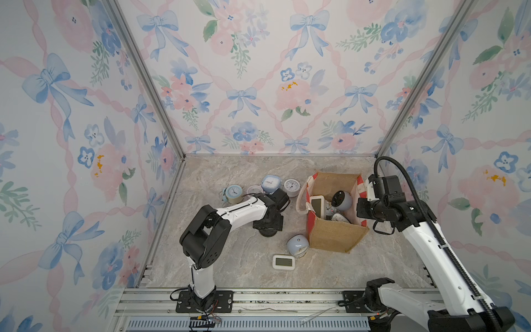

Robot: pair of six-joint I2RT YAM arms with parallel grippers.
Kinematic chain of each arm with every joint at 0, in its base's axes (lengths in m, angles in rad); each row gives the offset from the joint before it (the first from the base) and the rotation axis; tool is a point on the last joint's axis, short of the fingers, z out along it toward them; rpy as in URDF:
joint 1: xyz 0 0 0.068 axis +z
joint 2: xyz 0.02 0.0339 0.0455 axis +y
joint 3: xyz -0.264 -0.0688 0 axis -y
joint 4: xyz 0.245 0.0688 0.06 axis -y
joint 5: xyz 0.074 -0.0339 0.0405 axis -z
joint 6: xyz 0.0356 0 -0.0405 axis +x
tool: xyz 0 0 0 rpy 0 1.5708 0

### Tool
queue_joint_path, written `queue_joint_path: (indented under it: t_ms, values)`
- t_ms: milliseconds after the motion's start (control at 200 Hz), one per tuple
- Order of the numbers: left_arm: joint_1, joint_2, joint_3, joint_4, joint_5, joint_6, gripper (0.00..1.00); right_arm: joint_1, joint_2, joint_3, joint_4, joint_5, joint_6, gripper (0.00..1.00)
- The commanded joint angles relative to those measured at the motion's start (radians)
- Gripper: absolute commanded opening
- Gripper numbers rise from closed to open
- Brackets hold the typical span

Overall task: Put the alarm clock into the canvas bag
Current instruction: Pick up the alarm from the center of the board, then place the alarm at the canvas bag.

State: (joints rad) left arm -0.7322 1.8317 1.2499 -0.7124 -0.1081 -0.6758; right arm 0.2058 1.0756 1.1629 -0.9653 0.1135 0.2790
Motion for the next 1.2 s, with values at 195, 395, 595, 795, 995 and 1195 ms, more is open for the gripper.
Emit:
queue_joint_path:
  t_ms: [195,395,595,795,995,1195]
  values:
    - [0.003,-0.122,0.054,-0.028,-0.007,0.017,0.73,0.007,0.005,0.017,-0.013,0.008,-0.011,0.13]
    - [0.006,-0.187,0.097,-0.029,-0.009,0.034,0.73,0.007,0.001,0.017,-0.015,0.009,-0.012,0.13]
    - [0.011,-0.239,0.158,-0.030,-0.022,0.063,0.72,0.007,0.001,0.017,-0.016,0.008,-0.010,0.13]
    - [0.014,-0.261,0.245,-0.032,-0.002,0.093,0.73,0.007,0.001,0.019,-0.015,0.008,-0.009,0.13]
    - [0.014,-0.262,0.325,-0.032,0.031,0.113,0.72,0.008,-0.001,0.022,-0.016,0.008,-0.010,0.12]
    - [-0.012,-0.240,0.431,-0.030,0.056,0.134,0.72,0.007,-0.002,0.024,-0.015,0.008,-0.011,0.12]
